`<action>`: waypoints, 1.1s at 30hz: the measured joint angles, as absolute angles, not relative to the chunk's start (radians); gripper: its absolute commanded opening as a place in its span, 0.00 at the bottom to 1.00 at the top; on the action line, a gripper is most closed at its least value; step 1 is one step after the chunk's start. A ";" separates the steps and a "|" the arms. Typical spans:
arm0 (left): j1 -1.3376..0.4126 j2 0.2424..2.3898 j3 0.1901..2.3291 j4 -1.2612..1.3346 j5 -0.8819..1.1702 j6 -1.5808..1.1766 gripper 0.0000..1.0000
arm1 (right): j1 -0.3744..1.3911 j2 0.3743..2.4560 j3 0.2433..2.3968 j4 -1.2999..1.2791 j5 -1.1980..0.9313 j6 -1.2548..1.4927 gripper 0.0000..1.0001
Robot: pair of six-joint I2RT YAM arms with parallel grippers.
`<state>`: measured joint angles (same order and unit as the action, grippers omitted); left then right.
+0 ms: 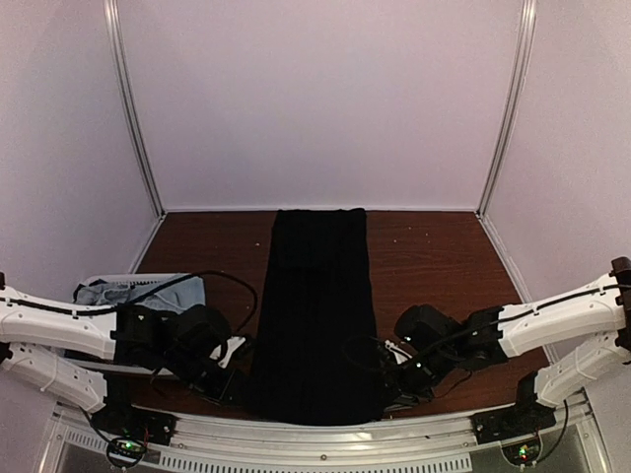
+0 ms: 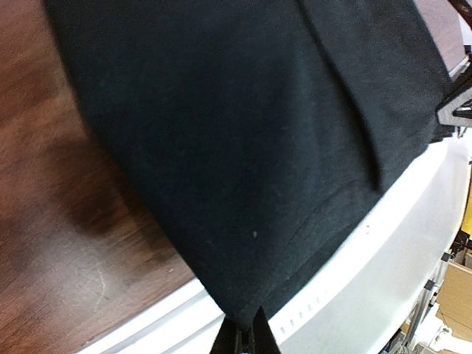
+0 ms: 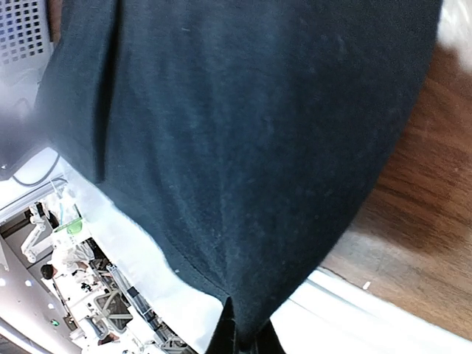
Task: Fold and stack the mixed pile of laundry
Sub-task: Pick up the rectangle-folded T-shirt from the center of the board, then fold the rectangle-folded T-shirt at the center of the board.
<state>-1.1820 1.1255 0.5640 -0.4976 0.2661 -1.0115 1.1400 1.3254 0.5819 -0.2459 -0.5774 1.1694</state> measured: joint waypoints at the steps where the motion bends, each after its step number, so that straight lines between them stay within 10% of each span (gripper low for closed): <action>1: -1.180 1.130 0.583 -0.508 0.266 -1.008 0.00 | 1.134 1.324 0.593 -0.259 -0.575 1.161 0.00; 33: -0.591 1.827 1.341 -0.600 0.297 -0.487 0.00 | 0.489 1.923 1.415 -0.564 -0.646 0.584 0.00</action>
<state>-0.5911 1.8275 1.3415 -0.6003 0.2974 -0.4870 0.4889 1.9228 1.4147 -0.5644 -0.6464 0.5842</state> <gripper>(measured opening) 0.022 0.015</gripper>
